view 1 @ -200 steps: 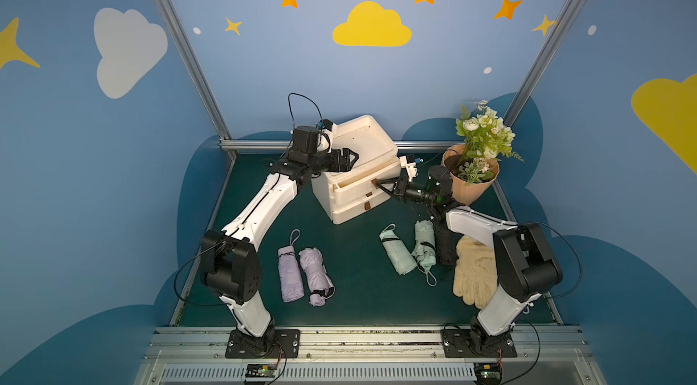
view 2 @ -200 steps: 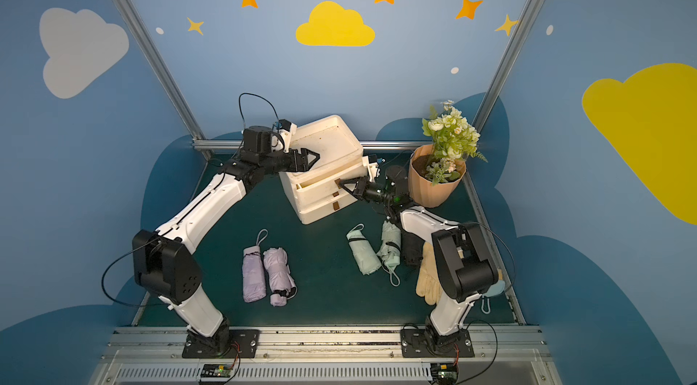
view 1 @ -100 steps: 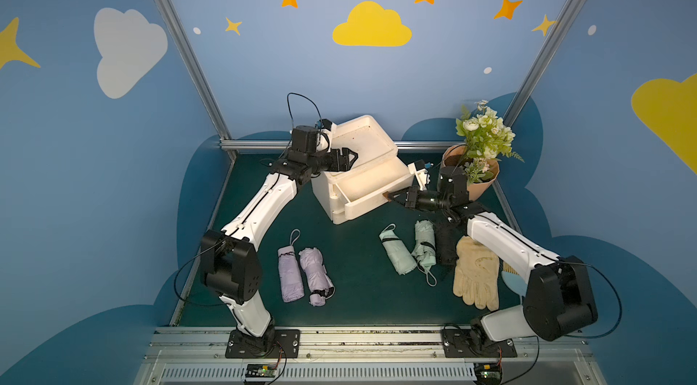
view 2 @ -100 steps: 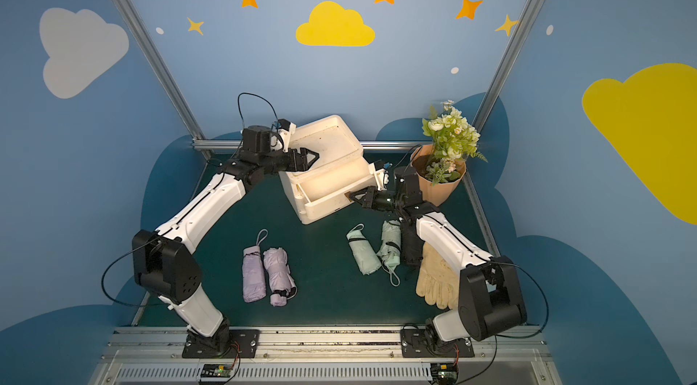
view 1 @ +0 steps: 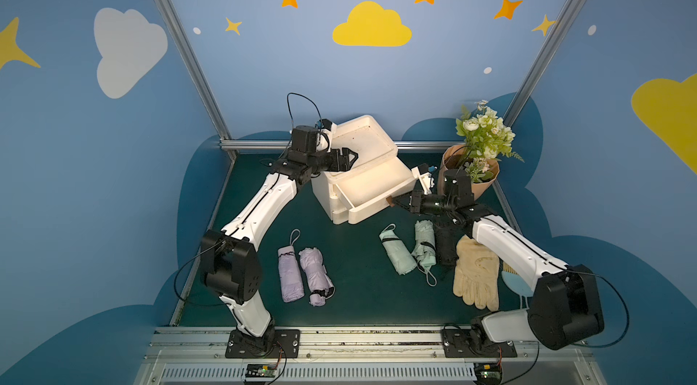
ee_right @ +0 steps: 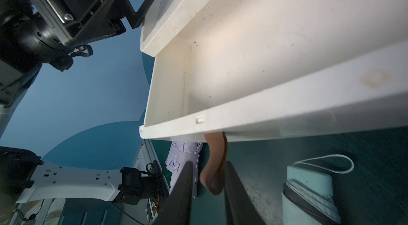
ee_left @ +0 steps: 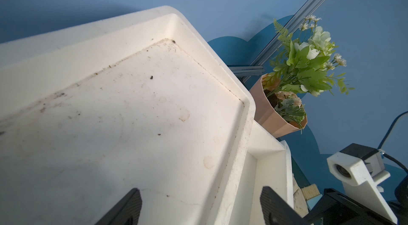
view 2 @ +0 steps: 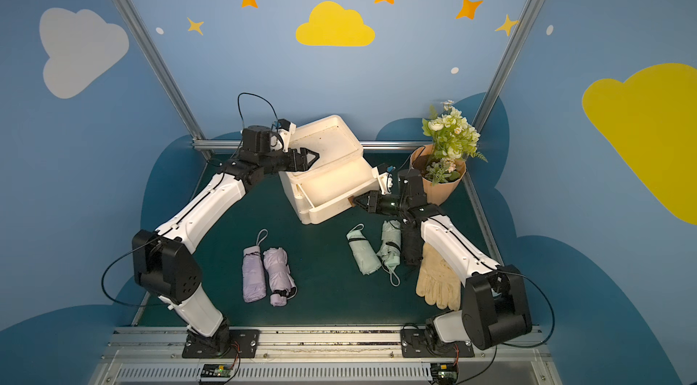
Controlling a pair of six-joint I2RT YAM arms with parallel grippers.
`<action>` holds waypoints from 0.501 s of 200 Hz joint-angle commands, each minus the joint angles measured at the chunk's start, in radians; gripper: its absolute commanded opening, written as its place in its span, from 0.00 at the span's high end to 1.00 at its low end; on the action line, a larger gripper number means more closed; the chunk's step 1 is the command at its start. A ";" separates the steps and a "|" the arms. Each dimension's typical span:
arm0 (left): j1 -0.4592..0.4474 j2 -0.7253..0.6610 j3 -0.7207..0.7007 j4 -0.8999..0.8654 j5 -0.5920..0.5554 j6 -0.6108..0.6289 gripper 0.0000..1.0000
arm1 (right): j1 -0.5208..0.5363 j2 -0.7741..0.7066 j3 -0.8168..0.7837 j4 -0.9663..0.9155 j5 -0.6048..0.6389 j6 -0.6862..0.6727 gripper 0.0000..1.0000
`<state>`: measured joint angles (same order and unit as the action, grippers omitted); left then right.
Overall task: Place the umbrella in the drawer by color
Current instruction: Open the drawer in the storage box, then pick up the umbrella from the center of the board.
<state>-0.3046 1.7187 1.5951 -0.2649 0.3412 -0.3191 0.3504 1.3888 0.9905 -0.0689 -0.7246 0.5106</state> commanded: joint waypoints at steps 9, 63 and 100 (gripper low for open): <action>0.006 -0.043 0.034 -0.079 0.009 0.034 0.12 | -0.021 -0.081 0.051 -0.145 0.053 -0.116 0.55; 0.007 -0.228 -0.058 -0.105 -0.064 0.061 0.07 | -0.011 -0.220 0.145 -0.499 0.242 -0.329 0.35; 0.007 -0.435 -0.308 -0.038 -0.141 0.018 0.02 | 0.066 -0.341 0.109 -0.644 0.390 -0.357 0.21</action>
<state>-0.3012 1.3773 1.4235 -0.3260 0.2691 -0.2832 0.3698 1.1069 1.1145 -0.5369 -0.4606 0.2146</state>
